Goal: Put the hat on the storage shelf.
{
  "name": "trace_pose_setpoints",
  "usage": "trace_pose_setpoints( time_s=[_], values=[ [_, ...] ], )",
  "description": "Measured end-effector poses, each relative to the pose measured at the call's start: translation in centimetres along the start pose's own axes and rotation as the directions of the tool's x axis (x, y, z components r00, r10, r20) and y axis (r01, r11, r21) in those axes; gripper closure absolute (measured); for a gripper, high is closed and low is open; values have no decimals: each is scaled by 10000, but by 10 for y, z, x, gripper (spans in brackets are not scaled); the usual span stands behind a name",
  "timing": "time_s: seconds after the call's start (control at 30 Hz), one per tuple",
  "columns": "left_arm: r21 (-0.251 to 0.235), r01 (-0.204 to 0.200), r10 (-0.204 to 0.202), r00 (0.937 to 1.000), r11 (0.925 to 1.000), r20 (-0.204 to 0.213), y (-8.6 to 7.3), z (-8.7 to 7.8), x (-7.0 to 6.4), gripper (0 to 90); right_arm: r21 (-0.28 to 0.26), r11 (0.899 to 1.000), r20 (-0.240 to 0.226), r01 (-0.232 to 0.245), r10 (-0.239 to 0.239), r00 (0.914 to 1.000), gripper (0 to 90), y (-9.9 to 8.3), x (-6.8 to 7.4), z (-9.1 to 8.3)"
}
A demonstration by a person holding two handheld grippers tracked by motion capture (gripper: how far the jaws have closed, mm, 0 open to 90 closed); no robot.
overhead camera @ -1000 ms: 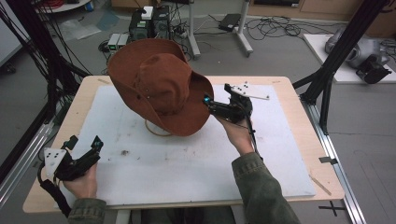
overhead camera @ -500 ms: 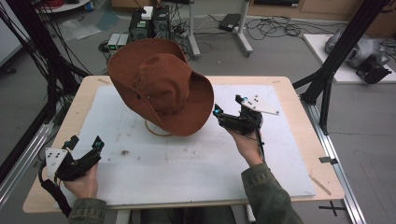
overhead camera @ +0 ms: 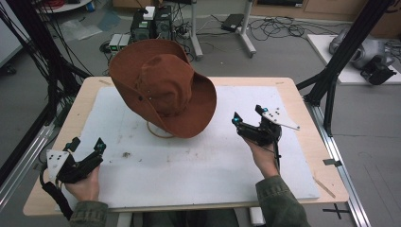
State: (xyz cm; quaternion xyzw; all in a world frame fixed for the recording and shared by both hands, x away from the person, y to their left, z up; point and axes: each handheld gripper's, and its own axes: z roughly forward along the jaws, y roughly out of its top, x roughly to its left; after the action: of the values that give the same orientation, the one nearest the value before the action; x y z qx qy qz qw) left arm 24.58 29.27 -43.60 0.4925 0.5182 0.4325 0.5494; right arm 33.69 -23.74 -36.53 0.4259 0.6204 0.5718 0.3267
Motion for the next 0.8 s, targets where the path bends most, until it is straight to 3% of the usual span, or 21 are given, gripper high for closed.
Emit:
trace_pose_setpoints(
  time_s=[0.13, 0.33, 0.57, 0.73, 0.8],
  values=[
    [44, -49, 49, 10000, 10000, 9, 0, 0, 0, 175, -248, 9996, 207, 123, -118, 9997, 119, -5, -4, -10],
    [52, -61, 61, 10000, 10000, 49, -1, 1, -2, 175, -629, 9977, 723, 258, -212, 9972, 119, -29, -15, -33],
    [132, -174, 172, 9998, 9998, 142, -2, 2, -6, 175, -737, 9973, 1180, 37, 51, 9930, 120, -46, -28, -50],
    [157, -140, 138, 9998, 9998, 135, -3, 2, -6, 175, -645, 9971, 1732, 408, -291, 9845, 120, -55, -27, -64],
    [229, -156, 154, 9998, 9996, 105, -5, 2, -6, 174, -593, 9977, 1817, 326, -213, 9831, 120, -60, -28, -71]
  ],
)
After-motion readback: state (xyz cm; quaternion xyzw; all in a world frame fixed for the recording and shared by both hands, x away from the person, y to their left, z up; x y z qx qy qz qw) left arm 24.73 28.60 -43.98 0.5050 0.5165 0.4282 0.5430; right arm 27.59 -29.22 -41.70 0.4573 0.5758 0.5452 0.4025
